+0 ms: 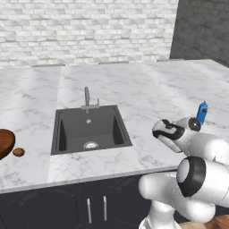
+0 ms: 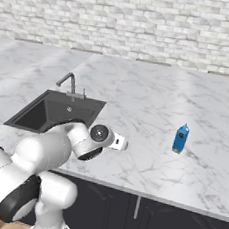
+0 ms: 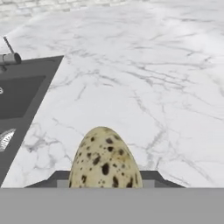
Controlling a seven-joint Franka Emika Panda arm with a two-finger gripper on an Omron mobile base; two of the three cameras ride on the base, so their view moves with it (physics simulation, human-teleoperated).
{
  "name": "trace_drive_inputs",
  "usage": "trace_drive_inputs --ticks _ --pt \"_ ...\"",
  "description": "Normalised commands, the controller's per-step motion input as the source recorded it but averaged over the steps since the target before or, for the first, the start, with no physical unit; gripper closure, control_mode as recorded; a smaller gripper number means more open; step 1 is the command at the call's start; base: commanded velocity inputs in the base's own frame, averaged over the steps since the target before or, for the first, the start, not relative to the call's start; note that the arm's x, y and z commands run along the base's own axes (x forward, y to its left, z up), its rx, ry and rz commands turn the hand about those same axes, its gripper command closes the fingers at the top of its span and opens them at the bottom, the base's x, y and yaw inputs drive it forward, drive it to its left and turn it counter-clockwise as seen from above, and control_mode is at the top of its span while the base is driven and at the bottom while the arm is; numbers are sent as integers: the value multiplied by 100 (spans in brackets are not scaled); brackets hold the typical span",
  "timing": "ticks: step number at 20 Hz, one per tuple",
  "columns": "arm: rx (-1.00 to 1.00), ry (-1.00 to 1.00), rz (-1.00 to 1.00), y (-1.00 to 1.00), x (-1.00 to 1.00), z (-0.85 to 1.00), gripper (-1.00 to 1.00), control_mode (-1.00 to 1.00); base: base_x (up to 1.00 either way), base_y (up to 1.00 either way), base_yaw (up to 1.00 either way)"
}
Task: Gather the eggs and milk located in the vicinity of the sink area and place them right next to the bowl.
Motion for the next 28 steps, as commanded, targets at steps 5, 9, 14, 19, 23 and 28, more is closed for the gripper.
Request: trace_drive_inputs --ticks 5,9,14,19,23,28 --pt "-4 -25 0 0 -53 72 100 -100 0 0 0" --pt "-5 -22 0 3 -51 62 100 -100 0 0 0" --pt "-8 -13 1 16 -53 23 100 -100 0 0 0" --pt "-8 -1 4 30 -12 0 100 -100 0 0 0" --pt "-6 2 0 24 0 0 100 -100 0 0 0" --pt "0 0 0 0 0 0 100 100 0 0 0"
